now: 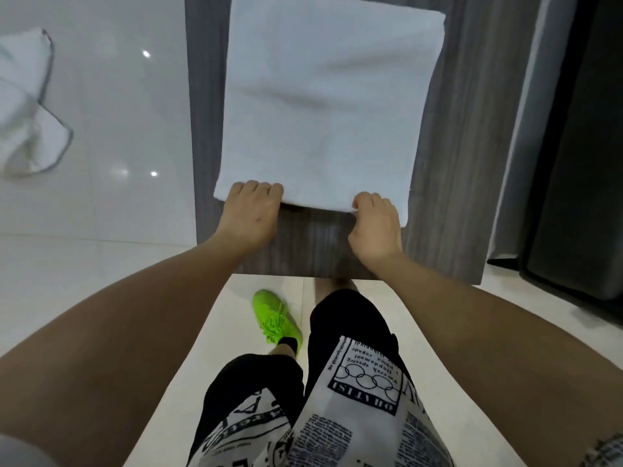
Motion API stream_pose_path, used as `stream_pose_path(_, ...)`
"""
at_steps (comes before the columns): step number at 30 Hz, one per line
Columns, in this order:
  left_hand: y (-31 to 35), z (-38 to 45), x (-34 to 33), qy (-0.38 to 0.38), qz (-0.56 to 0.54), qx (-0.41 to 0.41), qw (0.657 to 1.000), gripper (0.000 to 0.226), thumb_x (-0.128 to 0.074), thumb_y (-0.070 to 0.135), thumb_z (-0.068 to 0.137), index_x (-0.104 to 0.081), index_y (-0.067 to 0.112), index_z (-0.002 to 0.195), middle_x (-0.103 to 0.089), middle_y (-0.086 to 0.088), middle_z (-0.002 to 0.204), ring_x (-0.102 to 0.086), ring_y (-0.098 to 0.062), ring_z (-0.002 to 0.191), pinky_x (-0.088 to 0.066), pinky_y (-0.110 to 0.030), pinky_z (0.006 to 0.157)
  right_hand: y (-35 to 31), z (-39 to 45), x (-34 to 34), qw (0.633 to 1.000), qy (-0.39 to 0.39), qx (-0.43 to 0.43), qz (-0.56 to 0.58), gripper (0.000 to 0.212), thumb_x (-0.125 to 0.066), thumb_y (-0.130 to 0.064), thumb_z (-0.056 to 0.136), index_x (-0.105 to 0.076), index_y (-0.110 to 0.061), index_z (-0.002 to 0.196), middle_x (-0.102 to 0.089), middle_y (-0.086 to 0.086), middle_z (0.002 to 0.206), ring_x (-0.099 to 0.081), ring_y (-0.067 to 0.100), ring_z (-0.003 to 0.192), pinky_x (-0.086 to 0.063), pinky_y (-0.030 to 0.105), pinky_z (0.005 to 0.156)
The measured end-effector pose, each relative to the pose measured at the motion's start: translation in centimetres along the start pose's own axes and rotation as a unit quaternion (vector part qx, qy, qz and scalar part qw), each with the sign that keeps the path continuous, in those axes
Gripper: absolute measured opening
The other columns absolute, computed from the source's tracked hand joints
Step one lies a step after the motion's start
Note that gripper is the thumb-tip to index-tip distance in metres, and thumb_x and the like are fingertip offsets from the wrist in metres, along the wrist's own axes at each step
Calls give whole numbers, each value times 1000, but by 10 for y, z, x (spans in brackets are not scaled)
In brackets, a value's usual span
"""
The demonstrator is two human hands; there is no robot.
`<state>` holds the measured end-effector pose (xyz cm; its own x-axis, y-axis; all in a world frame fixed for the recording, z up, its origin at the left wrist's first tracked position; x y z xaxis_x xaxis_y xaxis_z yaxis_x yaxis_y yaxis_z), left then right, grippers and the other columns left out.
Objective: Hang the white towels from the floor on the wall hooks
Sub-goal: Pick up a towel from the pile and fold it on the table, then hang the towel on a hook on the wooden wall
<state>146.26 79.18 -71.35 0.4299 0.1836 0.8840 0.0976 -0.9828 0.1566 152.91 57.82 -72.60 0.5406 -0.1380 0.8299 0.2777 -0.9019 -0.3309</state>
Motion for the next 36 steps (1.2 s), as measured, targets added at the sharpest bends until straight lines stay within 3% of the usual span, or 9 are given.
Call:
stream_pose_path(6, -4, -20, 84, 100, -35, 39, 994, 29, -59, -1, 76, -52, 9, 103, -61, -11, 83, -53, -29, 65, -39, -38, 71, -42, -3, 73, 998, 55, -1, 22, 39, -57, 6, 71, -61, -5, 108, -58, 14, 103, -53, 31, 92, -35, 31, 78)
stream_pose_path(10, -15, -46, 161, 139, -3, 48, 989, 34, -56, 0, 75, -51, 6, 108, -58, -13, 87, -51, -31, 70, -37, -38, 66, -81, -12, 133, 994, 98, 32, 41, 40, -53, 5, 73, -59, -7, 111, -57, 11, 108, -56, 31, 94, -42, 34, 79)
stream_pose_path(13, -27, -79, 217, 189, 14, 64, 980, 35, -56, -1, 76, -54, 3, 111, -59, -16, 93, -55, -34, 78, -41, -41, 71, -124, -28, 180, 986, 149, 54, 53, 34, -51, 1, 78, -58, -8, 110, -57, 12, 111, -56, 33, 98, -41, 38, 79)
stream_pose_path(19, -73, -192, 312, 349, -49, 135, 926, 34, -42, -6, 81, -52, 5, 111, -54, -16, 94, -48, -31, 75, -40, -40, 67, -247, -80, 280, 958, 224, 178, 27, 24, -44, -6, 82, -54, -13, 102, -57, 7, 106, -55, 30, 89, -34, 32, 70)
stream_pose_path(24, -134, -318, 373, 453, -32, 214, 865, 30, -35, 3, 83, -42, 19, 107, -41, -3, 87, -43, -28, 64, -35, -36, 60, -375, -148, 331, 890, 303, 341, -17, 27, -43, -12, 83, -55, -12, 108, -64, 7, 100, -59, 35, 82, -47, 41, 74)
stream_pose_path(27, -174, -409, 399, 475, -3, 252, 843, 28, -36, 3, 79, -44, 17, 102, -48, -9, 88, -43, -32, 66, -34, -37, 60, -453, -195, 340, 815, 348, 462, -31, 23, -46, -27, 89, -58, -10, 100, -65, 8, 87, -60, 34, 72, -46, 38, 65)
stream_pose_path(30, -206, -497, 415, 488, 50, 294, 820, 24, -41, 4, 79, -48, 13, 100, -57, -15, 89, -53, -40, 71, -37, -39, 61, -524, -238, 338, 749, 361, 552, -64, 35, -53, -43, 92, -60, -9, 95, -65, 7, 83, -59, 30, 66, -45, 35, 59)
stream_pose_path(36, -251, -664, 421, 507, 115, 388, 761, 9, -42, 21, 93, -48, 14, 94, -63, -14, 83, -56, -38, 69, -41, -37, 60, -668, -315, 310, 692, 333, 640, -15, 27, -62, -33, 90, -65, -6, 90, -65, 9, 86, -60, 35, 75, -47, 42, 62)
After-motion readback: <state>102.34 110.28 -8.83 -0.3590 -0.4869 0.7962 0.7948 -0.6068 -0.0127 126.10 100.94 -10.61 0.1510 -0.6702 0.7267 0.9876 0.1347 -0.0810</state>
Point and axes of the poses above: each hand's wrist, its own z-axis towards the middle knuckle, its own x-axis out of the back of the hand, y = z × x, the point moved 2 cm from there along z, towards the middle knuckle
